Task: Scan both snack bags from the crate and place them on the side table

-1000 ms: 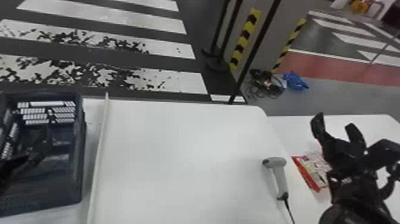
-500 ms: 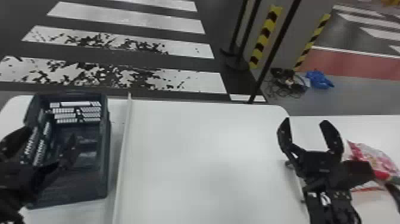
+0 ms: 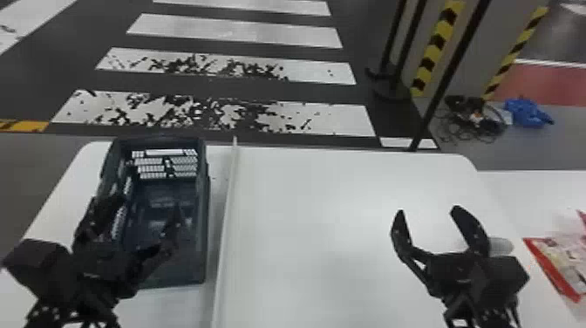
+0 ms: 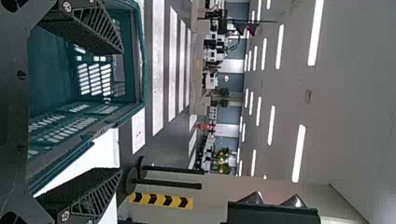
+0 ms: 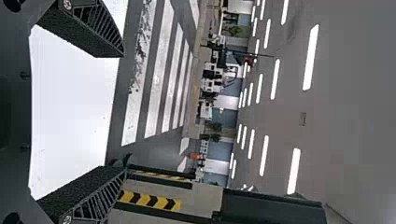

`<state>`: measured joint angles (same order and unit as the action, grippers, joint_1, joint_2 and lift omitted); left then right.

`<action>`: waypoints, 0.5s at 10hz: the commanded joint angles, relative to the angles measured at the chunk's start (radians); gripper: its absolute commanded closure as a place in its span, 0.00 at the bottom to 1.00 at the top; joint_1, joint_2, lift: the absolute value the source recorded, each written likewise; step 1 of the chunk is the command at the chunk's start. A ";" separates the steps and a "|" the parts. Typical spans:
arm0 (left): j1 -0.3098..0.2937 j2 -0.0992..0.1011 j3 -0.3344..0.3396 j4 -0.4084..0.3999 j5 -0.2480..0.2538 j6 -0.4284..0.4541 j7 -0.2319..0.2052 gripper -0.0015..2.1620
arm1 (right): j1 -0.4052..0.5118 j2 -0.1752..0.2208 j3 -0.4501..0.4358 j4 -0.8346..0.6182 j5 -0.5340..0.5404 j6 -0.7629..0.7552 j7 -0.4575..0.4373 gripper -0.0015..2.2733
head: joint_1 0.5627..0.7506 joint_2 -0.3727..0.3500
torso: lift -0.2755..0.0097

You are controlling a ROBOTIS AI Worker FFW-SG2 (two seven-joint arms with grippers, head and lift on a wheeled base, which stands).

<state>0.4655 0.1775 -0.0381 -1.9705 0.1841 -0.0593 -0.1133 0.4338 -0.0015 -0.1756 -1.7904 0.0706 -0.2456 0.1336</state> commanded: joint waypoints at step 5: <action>0.007 -0.013 -0.054 0.016 -0.026 -0.018 0.029 0.05 | 0.008 0.002 0.015 0.002 -0.015 0.098 -0.037 0.03 | 0.70 0.33 | 0.62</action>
<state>0.4724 0.1650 -0.0869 -1.9549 0.1580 -0.0783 -0.0851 0.4398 -0.0015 -0.1598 -1.7872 0.0559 -0.1518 0.0977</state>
